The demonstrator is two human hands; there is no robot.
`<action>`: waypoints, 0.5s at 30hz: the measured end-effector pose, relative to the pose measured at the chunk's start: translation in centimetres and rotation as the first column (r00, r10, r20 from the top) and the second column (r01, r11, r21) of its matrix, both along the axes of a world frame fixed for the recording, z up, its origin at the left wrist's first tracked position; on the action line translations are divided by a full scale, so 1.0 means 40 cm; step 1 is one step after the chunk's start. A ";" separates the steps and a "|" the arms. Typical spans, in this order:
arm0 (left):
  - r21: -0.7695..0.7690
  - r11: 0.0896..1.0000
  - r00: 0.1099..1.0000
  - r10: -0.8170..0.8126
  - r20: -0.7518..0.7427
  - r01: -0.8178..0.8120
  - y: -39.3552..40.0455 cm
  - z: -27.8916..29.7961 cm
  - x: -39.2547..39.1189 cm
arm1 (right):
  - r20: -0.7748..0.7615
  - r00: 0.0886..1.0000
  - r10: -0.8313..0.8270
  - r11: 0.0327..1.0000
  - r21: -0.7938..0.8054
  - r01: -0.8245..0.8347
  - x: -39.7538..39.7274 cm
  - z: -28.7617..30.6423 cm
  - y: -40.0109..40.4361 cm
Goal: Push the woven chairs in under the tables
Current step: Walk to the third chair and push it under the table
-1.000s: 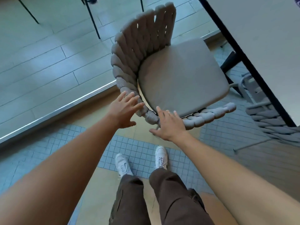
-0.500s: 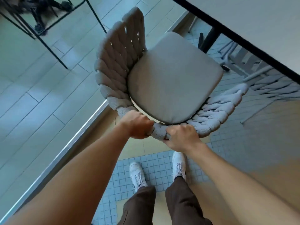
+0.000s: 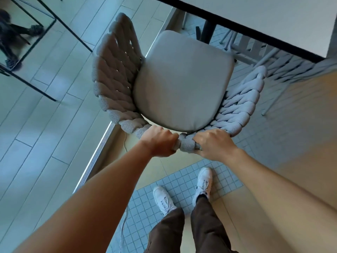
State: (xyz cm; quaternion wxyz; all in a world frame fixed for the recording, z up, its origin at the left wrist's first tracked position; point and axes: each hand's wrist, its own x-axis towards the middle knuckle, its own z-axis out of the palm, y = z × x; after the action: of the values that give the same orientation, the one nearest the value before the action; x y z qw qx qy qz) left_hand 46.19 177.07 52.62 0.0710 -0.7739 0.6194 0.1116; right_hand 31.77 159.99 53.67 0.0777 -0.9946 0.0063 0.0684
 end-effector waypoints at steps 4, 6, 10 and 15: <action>0.064 0.998 0.998 0.031 -0.046 -0.028 -0.003 0.008 0.008 | -0.037 0.996 -0.078 0.997 -0.002 0.078 0.014 0.004 0.023; 0.096 0.995 0.991 -0.026 -0.131 0.039 0.007 0.017 0.032 | -0.095 0.984 -0.152 0.986 -0.078 0.145 0.013 -0.002 0.050; 0.118 0.990 0.993 -0.066 -0.102 0.078 0.062 0.040 0.123 | -0.046 0.972 -0.231 0.967 -0.122 0.224 0.020 -0.010 0.114; 0.039 0.997 0.990 -0.066 -0.127 0.072 0.074 0.025 0.128 | -0.022 0.981 -0.194 0.979 -0.075 0.192 0.052 -0.024 0.121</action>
State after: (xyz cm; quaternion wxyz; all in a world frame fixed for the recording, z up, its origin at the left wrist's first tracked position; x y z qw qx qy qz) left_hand 51.32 180.02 53.64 0.0525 -0.7417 0.6464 0.1710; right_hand 33.84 164.83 52.69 0.0475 -0.9904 0.1063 0.0746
